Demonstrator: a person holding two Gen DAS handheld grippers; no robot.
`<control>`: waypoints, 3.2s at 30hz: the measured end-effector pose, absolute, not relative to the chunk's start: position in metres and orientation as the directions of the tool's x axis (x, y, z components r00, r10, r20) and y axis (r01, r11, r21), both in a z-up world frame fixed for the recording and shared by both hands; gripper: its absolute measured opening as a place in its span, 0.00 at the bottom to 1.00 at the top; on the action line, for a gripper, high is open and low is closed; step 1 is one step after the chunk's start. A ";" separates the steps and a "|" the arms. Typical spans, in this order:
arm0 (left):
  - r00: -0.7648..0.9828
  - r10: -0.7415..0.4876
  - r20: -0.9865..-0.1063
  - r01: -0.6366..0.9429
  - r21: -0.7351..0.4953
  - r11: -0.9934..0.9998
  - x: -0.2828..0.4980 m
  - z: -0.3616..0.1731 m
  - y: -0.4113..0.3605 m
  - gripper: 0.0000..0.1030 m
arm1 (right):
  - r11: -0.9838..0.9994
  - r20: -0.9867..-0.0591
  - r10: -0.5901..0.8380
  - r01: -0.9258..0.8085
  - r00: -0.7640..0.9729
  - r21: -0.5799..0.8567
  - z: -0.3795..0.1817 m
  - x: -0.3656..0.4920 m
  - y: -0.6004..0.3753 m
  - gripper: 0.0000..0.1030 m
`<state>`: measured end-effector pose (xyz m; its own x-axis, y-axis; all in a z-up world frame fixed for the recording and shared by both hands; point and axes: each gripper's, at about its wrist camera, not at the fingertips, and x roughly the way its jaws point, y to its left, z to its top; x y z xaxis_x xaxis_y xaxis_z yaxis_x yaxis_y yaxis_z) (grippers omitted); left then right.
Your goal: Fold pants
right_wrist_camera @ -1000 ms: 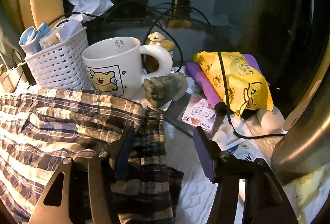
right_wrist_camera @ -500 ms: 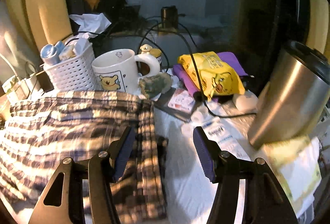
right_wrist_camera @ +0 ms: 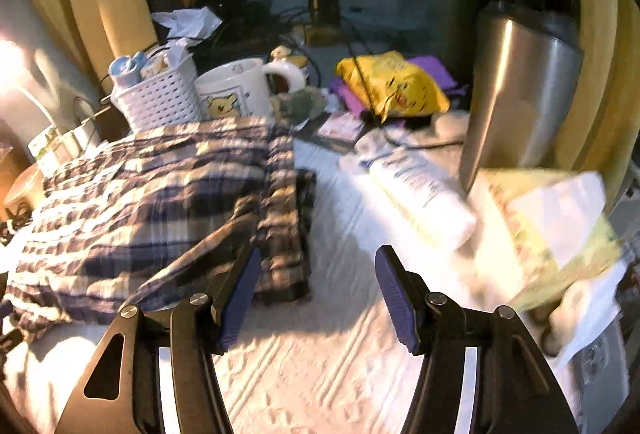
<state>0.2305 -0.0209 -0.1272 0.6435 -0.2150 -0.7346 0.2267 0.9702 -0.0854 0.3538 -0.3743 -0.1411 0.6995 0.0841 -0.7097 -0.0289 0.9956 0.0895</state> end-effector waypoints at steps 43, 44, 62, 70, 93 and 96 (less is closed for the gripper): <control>0.595 -0.215 -0.775 0.283 -0.049 0.958 0.197 -0.120 -0.029 0.09 | 0.981 -0.733 0.099 -0.191 0.673 -0.042 -0.153 0.290 -0.343 0.29; 0.593 -0.221 -0.774 0.282 -0.057 0.958 0.195 -0.119 -0.027 0.10 | 0.981 -0.720 0.102 -0.188 0.686 -0.040 -0.149 0.288 -0.344 0.35; 0.602 -0.264 -0.754 0.248 -0.138 0.959 0.222 -0.127 -0.011 0.10 | 0.986 -0.699 0.139 -0.163 0.701 0.033 -0.153 0.320 -0.337 0.16; 0.558 -0.270 -0.785 0.243 -0.156 0.957 0.213 -0.140 -0.006 0.10 | 0.984 -0.673 0.059 -0.158 0.737 -0.087 -0.138 0.282 -0.333 0.09; 0.633 -0.091 -0.769 0.076 -0.056 0.996 0.206 -0.122 0.060 0.44 | 0.996 -0.676 0.087 -0.081 0.732 0.041 -0.123 0.251 -0.354 0.69; 0.640 -0.052 -0.767 0.023 -0.049 0.999 0.211 -0.124 0.080 0.47 | 0.995 -0.680 0.096 -0.079 0.727 0.056 -0.126 0.252 -0.354 0.69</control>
<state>0.2109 0.0795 -0.1240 0.6396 -0.0523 -0.7670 0.0228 0.9985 -0.0491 0.2517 -0.3536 -0.1257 0.7269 0.0957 -0.6801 -0.0787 0.9953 0.0559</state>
